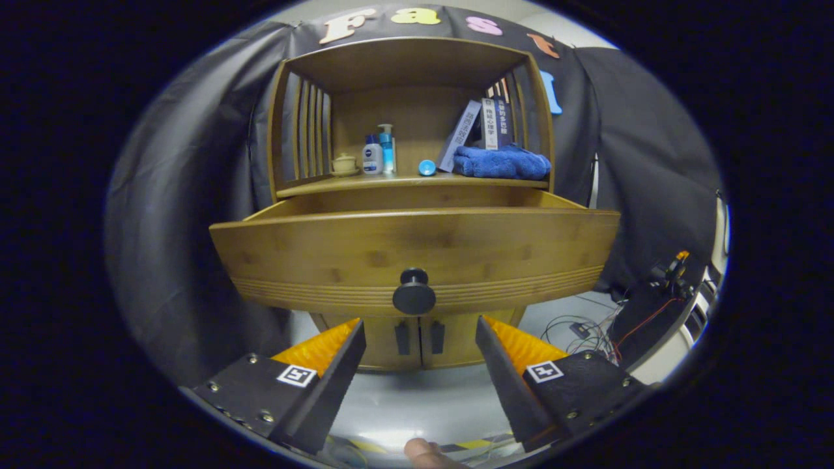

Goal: Pull open the drawer, take out the items inside it, and place them on the countertop above the cabinet.

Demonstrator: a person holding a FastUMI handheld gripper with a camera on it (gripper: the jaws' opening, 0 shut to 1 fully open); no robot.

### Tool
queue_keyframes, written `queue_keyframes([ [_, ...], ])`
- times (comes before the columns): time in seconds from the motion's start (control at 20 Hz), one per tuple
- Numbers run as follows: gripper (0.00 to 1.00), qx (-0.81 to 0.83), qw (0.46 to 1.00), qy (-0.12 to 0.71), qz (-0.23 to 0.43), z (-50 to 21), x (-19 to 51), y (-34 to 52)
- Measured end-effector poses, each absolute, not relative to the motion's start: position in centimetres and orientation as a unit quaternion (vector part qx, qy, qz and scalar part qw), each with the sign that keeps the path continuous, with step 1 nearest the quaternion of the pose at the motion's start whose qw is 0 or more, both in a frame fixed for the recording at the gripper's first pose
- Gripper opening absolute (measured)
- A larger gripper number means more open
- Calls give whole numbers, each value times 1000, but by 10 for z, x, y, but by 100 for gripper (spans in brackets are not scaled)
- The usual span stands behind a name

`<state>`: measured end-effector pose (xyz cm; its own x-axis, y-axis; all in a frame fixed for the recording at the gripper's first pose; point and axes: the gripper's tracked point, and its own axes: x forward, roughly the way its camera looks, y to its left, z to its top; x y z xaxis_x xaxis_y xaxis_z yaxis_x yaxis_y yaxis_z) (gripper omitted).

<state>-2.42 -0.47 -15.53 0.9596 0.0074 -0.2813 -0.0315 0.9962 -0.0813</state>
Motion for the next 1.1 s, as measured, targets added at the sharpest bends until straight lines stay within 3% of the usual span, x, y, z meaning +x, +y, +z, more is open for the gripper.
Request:
queue_keyframes([
  [0.4, 100, -15, 994, 111, 15, -151, 1, -5],
  [1.1, 100, -76, 995, -57, 20, -126, 46, 18],
])
